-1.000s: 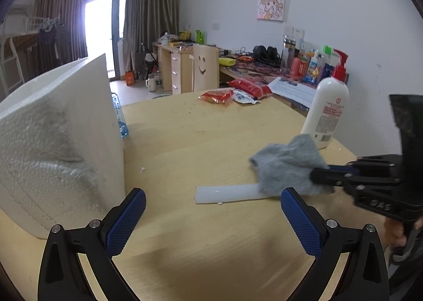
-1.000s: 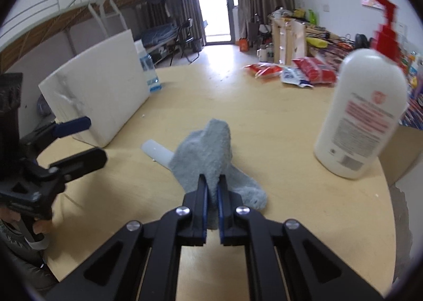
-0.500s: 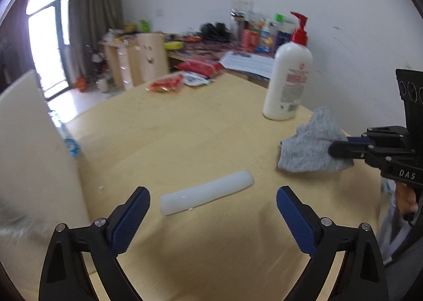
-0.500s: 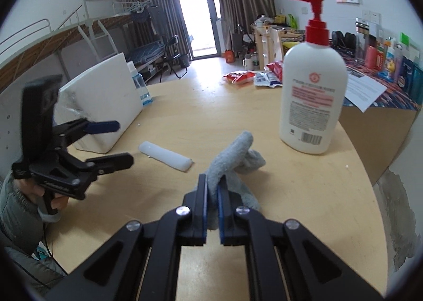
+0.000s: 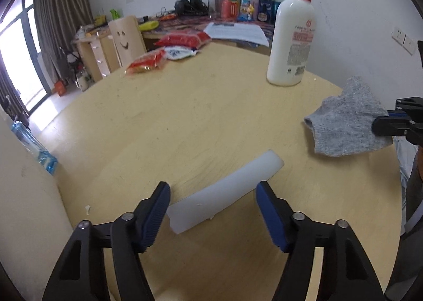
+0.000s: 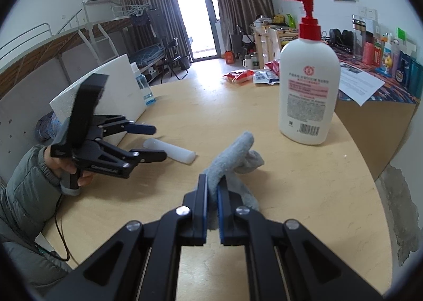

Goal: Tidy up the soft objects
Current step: 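Lift the sock with the right tool while the left tool grasps the white foam strip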

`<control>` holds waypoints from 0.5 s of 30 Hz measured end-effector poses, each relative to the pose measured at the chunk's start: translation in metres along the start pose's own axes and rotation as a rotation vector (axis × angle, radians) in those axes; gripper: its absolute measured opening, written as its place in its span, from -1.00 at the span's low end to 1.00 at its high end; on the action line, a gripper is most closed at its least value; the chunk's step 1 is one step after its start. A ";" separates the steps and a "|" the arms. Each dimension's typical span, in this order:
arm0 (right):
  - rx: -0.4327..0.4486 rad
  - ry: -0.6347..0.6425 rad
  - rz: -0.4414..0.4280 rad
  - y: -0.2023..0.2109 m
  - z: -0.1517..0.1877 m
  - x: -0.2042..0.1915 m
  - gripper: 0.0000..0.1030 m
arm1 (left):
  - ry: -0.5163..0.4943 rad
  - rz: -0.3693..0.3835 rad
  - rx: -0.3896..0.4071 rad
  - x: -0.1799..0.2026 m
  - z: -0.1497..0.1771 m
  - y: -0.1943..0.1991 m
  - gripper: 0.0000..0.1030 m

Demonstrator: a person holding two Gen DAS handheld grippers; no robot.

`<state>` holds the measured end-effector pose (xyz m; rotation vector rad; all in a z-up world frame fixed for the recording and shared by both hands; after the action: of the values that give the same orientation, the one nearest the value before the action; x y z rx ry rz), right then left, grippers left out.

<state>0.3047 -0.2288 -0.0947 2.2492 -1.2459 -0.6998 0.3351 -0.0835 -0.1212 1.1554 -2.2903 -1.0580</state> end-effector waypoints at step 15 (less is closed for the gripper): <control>-0.013 0.011 -0.015 -0.004 0.003 -0.015 -0.83 | -0.060 0.052 -0.065 0.002 -0.002 -0.010 -0.32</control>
<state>0.2981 -0.2147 -0.0963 2.2512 -1.2174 -0.6979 0.3406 -0.0900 -0.1272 1.0474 -2.3001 -1.1526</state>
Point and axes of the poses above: each gripper's, at about its wrist camera, not at the fingertips, and y roughly against the way its jaws point, x to its right, z to its underside, the point moved 2 cm from there along -y, roughly the way its jaws point, and after that the axes turned 1 degree about x, right-handed, at the moved point
